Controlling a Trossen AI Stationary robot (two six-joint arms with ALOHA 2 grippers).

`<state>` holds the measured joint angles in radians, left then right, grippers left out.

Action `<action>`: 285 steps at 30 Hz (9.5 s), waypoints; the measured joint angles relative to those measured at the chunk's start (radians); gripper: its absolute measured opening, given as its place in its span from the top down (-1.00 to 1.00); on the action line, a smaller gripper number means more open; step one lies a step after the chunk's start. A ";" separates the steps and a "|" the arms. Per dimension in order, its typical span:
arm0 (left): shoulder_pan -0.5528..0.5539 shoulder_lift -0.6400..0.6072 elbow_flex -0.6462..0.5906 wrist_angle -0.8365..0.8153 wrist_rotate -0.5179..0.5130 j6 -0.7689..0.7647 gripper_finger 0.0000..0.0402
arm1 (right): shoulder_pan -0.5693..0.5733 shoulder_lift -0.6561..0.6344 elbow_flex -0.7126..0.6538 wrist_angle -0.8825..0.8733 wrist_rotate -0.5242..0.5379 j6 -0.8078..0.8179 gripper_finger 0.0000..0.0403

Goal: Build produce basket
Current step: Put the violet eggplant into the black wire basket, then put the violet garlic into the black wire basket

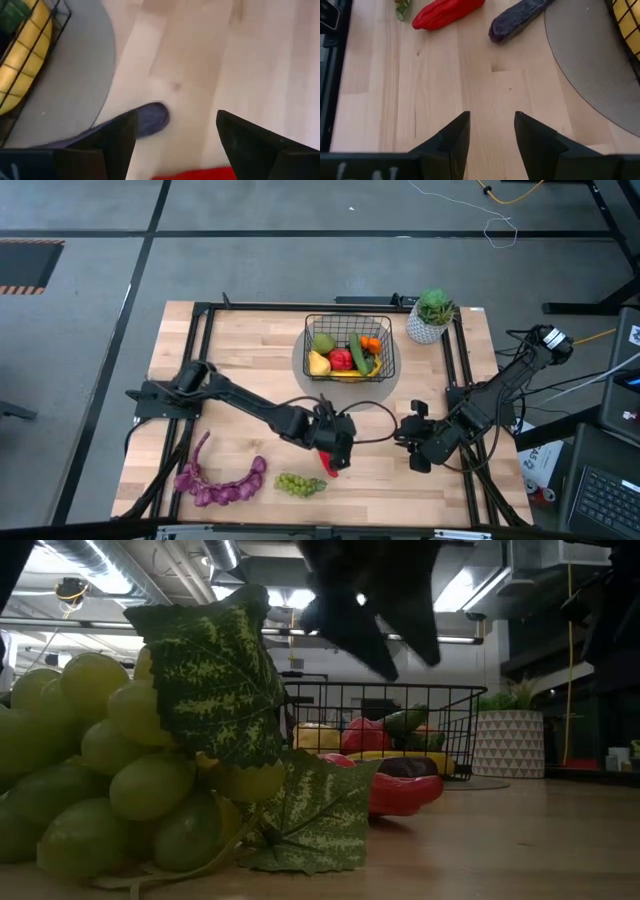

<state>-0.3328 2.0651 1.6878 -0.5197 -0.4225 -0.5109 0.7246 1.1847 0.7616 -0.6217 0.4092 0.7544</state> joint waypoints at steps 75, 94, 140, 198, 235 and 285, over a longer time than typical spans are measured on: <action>0.176 0.119 0.000 -0.354 0.098 -0.474 -0.32 | 0.000 0.000 0.000 -0.001 0.001 0.000 0.23; 0.147 0.125 0.000 -0.076 0.216 -0.289 -0.32 | 0.000 0.000 0.000 -0.001 0.001 -0.003 0.23; -0.029 -0.241 0.002 -0.593 -0.483 -0.471 -0.32 | -0.157 0.332 0.001 0.263 0.041 -0.053 0.23; -0.226 -0.787 -1.091 -0.219 -0.222 -1.311 -0.32 | -0.265 0.486 0.446 -0.065 0.384 -0.555 0.87; -0.226 -0.786 -1.091 -0.220 -0.320 -1.310 -0.32 | -1.040 0.311 0.674 -0.409 -0.230 -0.866 0.63; -0.226 -0.786 -1.091 -0.220 -0.320 -1.310 -0.32 | -1.012 0.311 0.668 -0.407 -0.407 -0.665 -0.13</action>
<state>-0.5587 1.2789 0.5972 -0.7395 -0.7429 -1.8210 -0.2874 1.4960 1.4296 -1.0282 0.0018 0.0891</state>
